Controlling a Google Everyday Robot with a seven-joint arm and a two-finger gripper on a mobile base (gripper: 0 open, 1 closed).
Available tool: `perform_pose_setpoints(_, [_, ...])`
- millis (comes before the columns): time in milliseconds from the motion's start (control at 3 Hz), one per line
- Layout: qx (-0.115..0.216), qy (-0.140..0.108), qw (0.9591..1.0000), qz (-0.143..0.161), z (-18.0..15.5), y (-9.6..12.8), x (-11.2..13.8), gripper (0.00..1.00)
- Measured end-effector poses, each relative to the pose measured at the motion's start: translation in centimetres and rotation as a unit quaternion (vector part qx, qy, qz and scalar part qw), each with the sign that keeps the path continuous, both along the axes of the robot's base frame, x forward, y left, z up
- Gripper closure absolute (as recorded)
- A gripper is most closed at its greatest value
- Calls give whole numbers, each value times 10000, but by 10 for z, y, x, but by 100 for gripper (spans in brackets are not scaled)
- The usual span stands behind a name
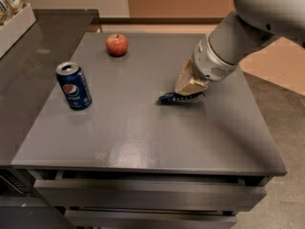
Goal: Move rxbar blueberry near apple
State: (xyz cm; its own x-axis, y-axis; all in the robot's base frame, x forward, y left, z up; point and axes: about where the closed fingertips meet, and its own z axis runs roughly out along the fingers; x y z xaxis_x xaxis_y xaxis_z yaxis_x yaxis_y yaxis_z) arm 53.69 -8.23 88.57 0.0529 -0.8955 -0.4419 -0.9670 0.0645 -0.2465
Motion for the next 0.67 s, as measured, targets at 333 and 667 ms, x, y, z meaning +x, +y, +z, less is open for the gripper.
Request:
perform_pose_setpoints(333, [71, -117, 9999, -31, 4, 8, 13, 100])
perform_pose_setpoints(667, [411, -793, 9959, 145, 7, 39, 62, 100])
